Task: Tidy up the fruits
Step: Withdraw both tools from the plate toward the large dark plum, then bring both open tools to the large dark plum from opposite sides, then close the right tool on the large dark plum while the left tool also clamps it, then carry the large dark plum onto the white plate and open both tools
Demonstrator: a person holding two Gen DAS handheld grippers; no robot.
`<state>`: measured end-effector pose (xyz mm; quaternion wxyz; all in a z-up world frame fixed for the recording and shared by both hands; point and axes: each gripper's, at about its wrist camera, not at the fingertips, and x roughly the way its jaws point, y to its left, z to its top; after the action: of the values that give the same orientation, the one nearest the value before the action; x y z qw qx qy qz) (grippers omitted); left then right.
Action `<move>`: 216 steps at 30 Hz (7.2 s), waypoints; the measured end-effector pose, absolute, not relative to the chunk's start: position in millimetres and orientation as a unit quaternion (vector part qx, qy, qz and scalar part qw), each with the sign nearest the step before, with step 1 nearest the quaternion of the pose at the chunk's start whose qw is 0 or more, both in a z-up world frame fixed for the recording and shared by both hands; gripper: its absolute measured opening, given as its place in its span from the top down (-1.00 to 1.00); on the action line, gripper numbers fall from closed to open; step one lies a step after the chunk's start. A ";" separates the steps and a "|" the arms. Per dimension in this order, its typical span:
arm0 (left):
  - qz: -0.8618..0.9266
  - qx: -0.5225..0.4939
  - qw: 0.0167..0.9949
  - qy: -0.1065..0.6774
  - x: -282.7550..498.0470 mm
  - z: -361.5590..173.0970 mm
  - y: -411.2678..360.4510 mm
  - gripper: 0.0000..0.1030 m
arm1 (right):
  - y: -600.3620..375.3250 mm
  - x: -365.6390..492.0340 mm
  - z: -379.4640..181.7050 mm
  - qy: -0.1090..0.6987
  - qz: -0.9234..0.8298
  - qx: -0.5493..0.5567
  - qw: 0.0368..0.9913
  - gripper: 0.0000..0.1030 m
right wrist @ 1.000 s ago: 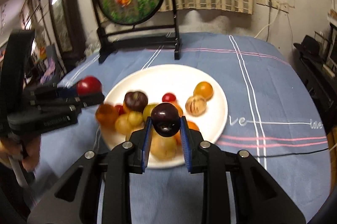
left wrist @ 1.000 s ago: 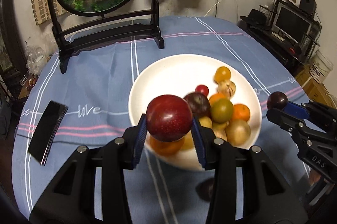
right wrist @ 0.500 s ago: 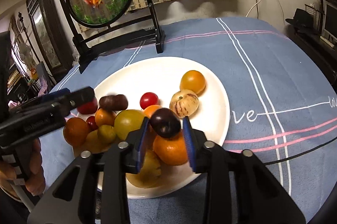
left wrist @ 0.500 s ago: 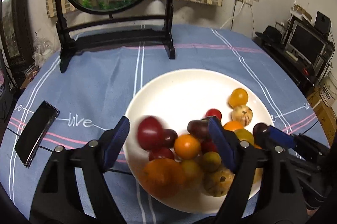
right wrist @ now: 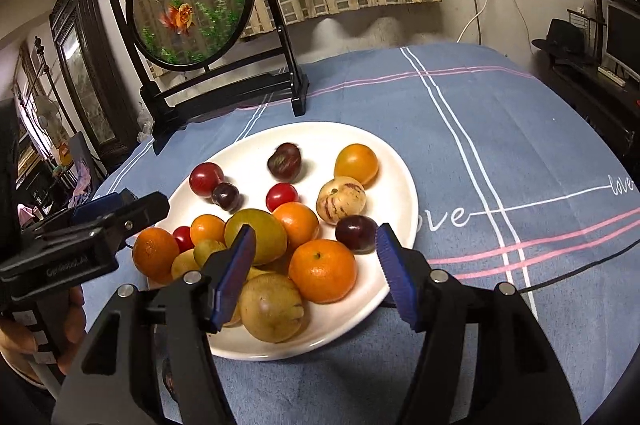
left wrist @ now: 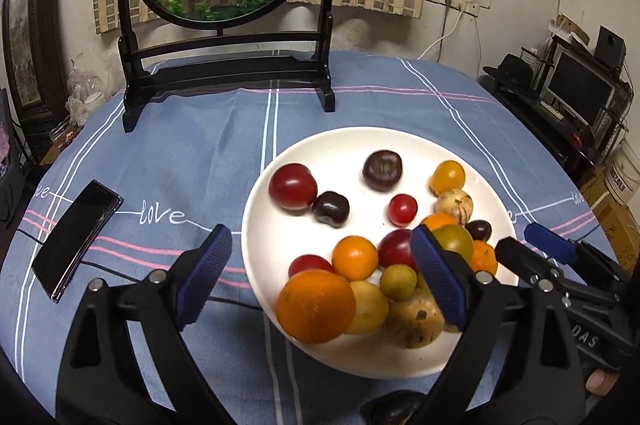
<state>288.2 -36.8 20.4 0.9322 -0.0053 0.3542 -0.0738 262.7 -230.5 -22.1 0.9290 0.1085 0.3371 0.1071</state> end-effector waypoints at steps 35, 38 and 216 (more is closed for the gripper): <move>-0.137 0.075 0.895 0.419 189.9 -20.8 -33.4 -0.82 | -235.8 200.5 -25.8 0.328 0.140 0.087 0.930 -0.24; -0.148 0.075 0.889 0.426 182.8 -25.4 -38.2 -0.82 | -233.3 192.7 -28.4 0.331 0.147 0.082 0.929 -0.26; -0.412 0.284 0.816 0.290 192.3 -7.8 -76.5 0.40 | -194.3 219.1 -11.9 0.420 0.413 0.034 0.808 0.14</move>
<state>192.3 -76.5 -7.8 0.8160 0.2836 0.2903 -0.4116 219.1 -194.3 -11.9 0.8075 0.0342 0.4202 0.4125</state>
